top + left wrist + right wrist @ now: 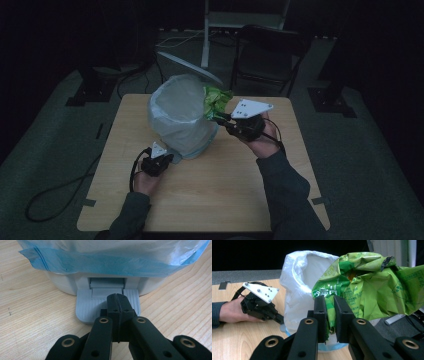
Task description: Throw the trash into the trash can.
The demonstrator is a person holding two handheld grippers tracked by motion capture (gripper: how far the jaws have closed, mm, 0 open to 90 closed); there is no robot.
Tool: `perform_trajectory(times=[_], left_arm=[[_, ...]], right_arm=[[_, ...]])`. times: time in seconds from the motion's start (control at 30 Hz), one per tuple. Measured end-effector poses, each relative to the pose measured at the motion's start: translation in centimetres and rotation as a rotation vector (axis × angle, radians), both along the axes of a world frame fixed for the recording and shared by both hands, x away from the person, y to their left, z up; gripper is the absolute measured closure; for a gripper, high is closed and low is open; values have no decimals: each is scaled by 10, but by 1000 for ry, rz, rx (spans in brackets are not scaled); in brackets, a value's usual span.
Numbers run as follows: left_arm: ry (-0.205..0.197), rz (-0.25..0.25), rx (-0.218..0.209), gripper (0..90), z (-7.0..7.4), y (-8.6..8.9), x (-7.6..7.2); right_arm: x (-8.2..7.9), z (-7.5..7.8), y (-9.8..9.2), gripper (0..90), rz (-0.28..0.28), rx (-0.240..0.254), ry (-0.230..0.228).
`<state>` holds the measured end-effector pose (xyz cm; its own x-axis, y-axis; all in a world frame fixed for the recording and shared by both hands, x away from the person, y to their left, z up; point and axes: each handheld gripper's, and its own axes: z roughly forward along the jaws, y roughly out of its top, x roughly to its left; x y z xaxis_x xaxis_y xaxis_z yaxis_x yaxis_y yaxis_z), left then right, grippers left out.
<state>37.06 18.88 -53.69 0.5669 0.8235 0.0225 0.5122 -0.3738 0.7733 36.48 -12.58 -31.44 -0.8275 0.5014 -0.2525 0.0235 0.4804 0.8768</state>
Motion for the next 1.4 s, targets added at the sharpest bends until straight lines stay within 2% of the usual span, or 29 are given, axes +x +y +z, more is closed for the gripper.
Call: perform_trajectory(times=[1.4], left_arm=[[2, -1, -1, 900, 0, 0, 0]], right_arm=[[16, 15, 37, 813, 69, 6, 0]])
